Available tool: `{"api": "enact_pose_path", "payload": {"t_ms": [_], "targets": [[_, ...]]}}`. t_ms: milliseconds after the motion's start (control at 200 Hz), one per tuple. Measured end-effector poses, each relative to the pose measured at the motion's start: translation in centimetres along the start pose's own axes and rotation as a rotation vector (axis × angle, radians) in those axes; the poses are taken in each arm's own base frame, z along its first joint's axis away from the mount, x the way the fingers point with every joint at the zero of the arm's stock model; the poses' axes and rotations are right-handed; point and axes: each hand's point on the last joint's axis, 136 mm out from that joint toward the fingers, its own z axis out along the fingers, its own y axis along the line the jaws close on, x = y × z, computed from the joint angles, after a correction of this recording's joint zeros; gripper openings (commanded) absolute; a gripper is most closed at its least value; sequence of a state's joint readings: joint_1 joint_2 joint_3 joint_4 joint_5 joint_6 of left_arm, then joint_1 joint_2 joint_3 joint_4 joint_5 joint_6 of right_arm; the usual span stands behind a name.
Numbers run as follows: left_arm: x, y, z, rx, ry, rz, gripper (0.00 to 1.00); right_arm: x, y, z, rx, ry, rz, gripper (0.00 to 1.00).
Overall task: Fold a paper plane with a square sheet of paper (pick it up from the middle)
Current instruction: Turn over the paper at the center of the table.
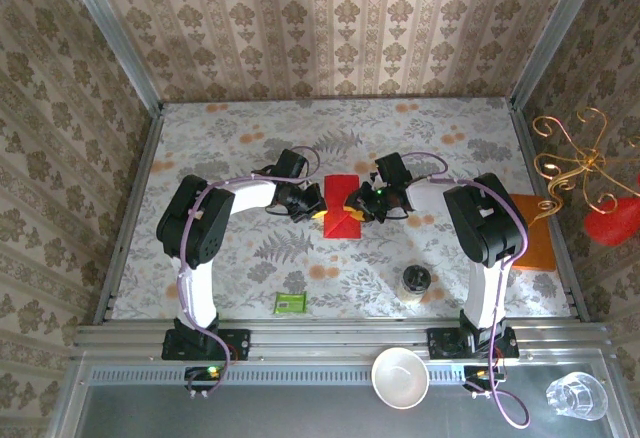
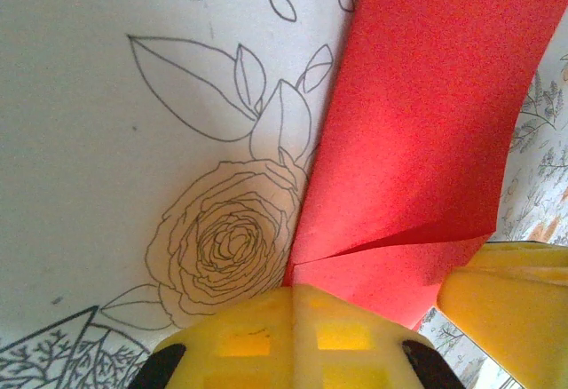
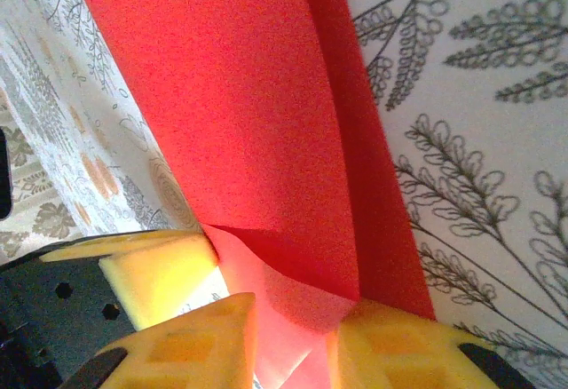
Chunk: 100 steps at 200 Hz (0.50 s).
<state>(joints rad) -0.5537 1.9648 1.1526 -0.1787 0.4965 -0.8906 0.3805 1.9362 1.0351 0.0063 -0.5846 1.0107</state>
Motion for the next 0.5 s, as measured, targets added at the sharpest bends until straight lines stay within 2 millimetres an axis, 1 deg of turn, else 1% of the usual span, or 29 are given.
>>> {"api": "enact_pose_path", "payload": {"t_ms": [320,405,500], "targets": [[0.01,0.01,0.00,0.000,0.001,0.000,0.00,0.05,0.23,0.13,-0.036,-0.005,-0.011,0.16],[0.01,0.00,-0.01,0.000,0.000,0.000,0.00,0.00,0.33,0.15,-0.041,-0.008,-0.016,0.16],[0.02,-0.01,-0.01,0.001,0.001,0.000,0.03,-0.04,0.52,0.17,-0.047,-0.011,-0.023,0.11]]}}
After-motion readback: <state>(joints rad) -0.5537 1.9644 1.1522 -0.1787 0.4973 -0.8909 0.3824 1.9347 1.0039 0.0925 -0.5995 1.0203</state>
